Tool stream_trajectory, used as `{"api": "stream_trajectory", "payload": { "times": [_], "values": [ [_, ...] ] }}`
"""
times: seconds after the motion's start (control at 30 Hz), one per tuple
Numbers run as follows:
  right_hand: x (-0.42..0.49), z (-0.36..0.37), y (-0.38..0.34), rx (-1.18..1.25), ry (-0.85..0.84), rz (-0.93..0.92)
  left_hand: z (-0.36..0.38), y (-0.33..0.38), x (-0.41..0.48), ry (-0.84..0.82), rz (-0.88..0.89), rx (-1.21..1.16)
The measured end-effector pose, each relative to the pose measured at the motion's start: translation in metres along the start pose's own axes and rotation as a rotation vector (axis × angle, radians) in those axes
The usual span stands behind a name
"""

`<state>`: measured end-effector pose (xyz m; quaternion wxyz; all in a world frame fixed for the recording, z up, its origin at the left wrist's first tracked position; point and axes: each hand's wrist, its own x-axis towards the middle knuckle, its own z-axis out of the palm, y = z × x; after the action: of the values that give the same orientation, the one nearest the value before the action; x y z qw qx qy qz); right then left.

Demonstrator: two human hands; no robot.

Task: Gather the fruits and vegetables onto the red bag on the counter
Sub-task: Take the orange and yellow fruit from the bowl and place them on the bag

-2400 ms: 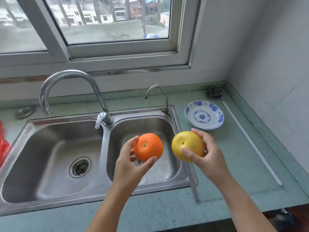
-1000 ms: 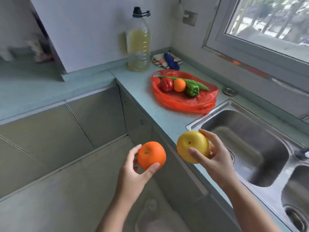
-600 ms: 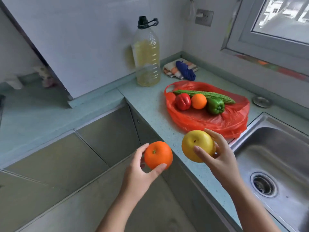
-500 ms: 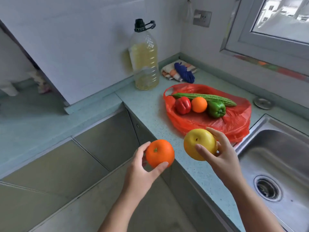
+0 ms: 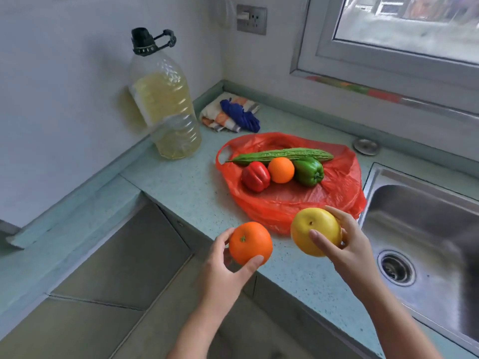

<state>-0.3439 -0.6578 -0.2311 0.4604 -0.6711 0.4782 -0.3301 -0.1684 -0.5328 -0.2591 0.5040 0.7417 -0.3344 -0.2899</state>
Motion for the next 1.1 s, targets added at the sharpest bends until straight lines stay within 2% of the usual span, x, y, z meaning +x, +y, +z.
{"api": "stream_trajectory", "payload": {
  "times": [0.27, 0.47, 0.7, 0.83, 1.1],
  "values": [
    [0.027, 0.055, -0.032, 0.011, 0.247, 0.080, -0.048, 0.007, 0.096, -0.266, 0.095, 0.083],
    [0.033, 0.073, -0.038, 0.073, 0.370, 0.148, -0.039, 0.009, 0.141, -0.404, 0.162, 0.115],
    [0.041, 0.059, -0.020, 0.000, 0.498, 0.231, 0.000, 0.004, 0.167, -0.473, 0.206, 0.144],
    [0.059, 0.052, -0.002, -0.035, 0.511, 0.264, 0.028, 0.007, 0.180, -0.456, 0.291, 0.189],
    [0.109, 0.033, 0.037, -0.070, 0.481, 0.295, 0.084, 0.012, 0.206, -0.459, 0.462, 0.427]
  ]
}}
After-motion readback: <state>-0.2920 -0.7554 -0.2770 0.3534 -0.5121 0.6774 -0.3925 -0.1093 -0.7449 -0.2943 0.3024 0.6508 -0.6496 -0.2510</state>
